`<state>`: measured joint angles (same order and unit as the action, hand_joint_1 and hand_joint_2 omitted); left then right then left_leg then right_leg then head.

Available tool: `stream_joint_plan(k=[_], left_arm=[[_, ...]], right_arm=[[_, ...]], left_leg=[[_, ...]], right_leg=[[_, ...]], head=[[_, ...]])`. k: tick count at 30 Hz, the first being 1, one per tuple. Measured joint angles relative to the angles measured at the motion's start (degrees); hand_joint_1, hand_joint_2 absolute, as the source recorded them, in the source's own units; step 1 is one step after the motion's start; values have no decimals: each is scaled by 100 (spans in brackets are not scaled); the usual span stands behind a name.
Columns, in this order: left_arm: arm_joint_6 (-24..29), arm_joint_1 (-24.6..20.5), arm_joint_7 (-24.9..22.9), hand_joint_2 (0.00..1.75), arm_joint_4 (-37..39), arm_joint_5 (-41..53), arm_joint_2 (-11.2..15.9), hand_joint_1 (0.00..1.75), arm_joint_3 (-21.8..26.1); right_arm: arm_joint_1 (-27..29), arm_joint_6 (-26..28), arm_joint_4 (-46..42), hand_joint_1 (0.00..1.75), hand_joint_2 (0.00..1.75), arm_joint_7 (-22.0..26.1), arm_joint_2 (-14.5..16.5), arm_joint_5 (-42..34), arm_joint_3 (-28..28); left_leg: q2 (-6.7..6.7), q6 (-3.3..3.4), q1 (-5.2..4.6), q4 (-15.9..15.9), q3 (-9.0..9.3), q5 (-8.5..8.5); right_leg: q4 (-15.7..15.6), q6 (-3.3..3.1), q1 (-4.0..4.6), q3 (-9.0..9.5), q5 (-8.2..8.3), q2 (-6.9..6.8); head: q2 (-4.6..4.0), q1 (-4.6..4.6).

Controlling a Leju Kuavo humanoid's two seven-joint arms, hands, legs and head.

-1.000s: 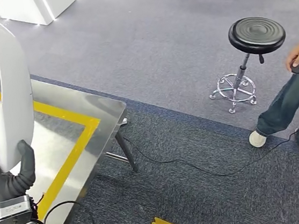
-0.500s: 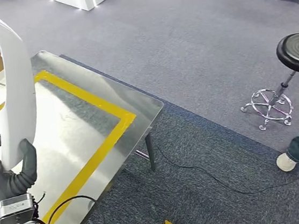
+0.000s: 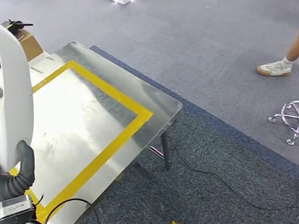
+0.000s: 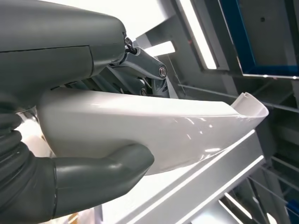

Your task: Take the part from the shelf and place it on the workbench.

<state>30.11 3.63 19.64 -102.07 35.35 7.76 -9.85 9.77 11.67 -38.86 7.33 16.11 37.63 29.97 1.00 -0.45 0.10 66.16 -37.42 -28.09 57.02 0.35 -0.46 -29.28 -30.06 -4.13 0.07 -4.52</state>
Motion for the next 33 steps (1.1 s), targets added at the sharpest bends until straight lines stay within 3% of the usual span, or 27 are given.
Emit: stream_joint_plan(k=[1,3,5,6,8,9,10,11,12,13,14,16,17,19,21,23,25,27,28,30,31,33], left_arm=[[2,-6,-7,175,0,1,3,175,1],[9,-18,-16,175,0,4,8,175,4],[14,-11,-22,175,-1,8,13,175,17],[18,-3,-24,175,-1,10,14,175,26],[34,-10,-33,175,-2,23,11,175,39],[40,-15,-37,175,-2,33,9,175,42],[45,-18,-42,175,-2,42,7,175,43],[45,-12,-45,175,-1,50,7,175,43],[45,-5,-46,175,-1,56,6,175,43],[45,0,-47,175,0,59,6,175,43],[45,3,-49,175,0,61,6,175,43],[45,3,-60,175,0,65,7,175,43],[45,1,-73,175,0,69,7,175,44],[48,5,-98,175,0,75,9,175,48],[50,25,-111,175,-1,80,14,175,61],[51,24,-114,175,-2,83,20,175,83],[50,18,-118,175,-2,83,20,175,94],[49,30,-125,175,-1,83,19,175,98],[48,37,-128,175,-1,83,19,175,99],[47,39,-128,175,-2,83,19,175,103],[47,36,-128,175,-2,83,19,175,105],[46,26,-129,175,-2,84,18,175,107]], right_arm=[[-7,0,0,0,0,2,5,1,2],[-18,0,0,0,0,2,14,1,5],[-29,0,-1,0,0,2,24,1,8],[-37,-1,-1,0,0,2,28,2,10],[-54,-5,-1,0,0,2,32,13,19],[-52,-8,0,0,0,1,32,20,25],[-45,-11,0,0,0,-1,32,27,33],[-33,-13,0,0,0,-3,32,32,42],[-21,-13,0,0,0,-5,32,35,51],[-13,-13,0,0,0,-5,32,37,62],[-10,-14,0,0,0,-5,32,40,72],[-10,-19,0,0,0,-5,33,51,87],[-11,-24,0,0,0,-5,35,57,90],[-14,-34,-1,0,0,-7,38,67,92],[-17,-37,-3,0,0,-9,44,75,101],[-11,-41,-6,0,0,-9,54,85,110],[5,-46,-9,0,0,-11,66,92,114],[21,-48,-10,0,0,-21,73,95,120],[25,-48,-10,0,0,-26,74,95,124],[23,-49,-12,0,0,-29,79,97,131],[21,-55,-14,0,0,-30,83,99,132],[19,-69,-21,0,0,-31,89,101,132]], left_leg=[[160,43,-41,-368,186,126],[384,131,-116,-748,362,177],[300,193,-127,-785,355,158],[228,220,-110,-808,362,168],[92,284,-64,-849,381,192],[28,307,-52,-854,381,195],[-44,324,-47,-852,378,194],[-121,330,-45,-851,378,192],[-203,331,-43,-848,382,191],[-287,328,-40,-842,388,189],[-372,319,-33,-833,396,184],[-525,276,-23,-790,394,159],[-593,244,-20,-763,374,150],[-715,167,-11,-735,319,162],[-776,98,6,-724,281,176],[-569,40,-2,-468,159,12],[-281,-9,2,206,-156,-335],[-192,-40,23,808,-439,-541],[-176,-46,32,844,-451,-493],[-81,-27,35,279,-151,-132],[55,-5,9,-120,66,18],[266,55,-50,-654,338,140]], right_leg=[[5,23,16,27,-26,-56],[6,81,48,56,-66,-172],[-4,140,64,79,-101,-301],[21,172,60,81,-141,-258],[351,234,39,-70,-347,50],[709,257,25,-251,-513,244],[1122,273,16,-470,-678,350],[1480,286,11,-674,-787,388],[1684,296,6,-815,-794,401],[1657,302,-1,-849,-678,409],[1406,304,-10,-775,-462,435],[642,299,-44,-475,-37,645],[351,279,-58,-336,57,761],[157,211,-60,-225,41,868],[126,123,-61,-200,56,740],[86,41,-74,-170,72,593],[73,-11,-66,-153,59,435],[76,-23,-59,-144,37,269],[77,-21,-58,-134,24,188],[77,0,-57,-89,-10,48],[77,23,-47,-61,-34,-13],[81,92,-19,-19,-82,-125]], head=[[0,-2],[0,0],[0,3],[0,12],[0,35],[0,49],[0,56],[0,60],[0,61],[0,60],[0,61],[0,63],[0,63],[1,65],[1,64],[0,30],[0,-6],[0,-8],[0,-9],[0,-9],[0,-9],[0,-8]])
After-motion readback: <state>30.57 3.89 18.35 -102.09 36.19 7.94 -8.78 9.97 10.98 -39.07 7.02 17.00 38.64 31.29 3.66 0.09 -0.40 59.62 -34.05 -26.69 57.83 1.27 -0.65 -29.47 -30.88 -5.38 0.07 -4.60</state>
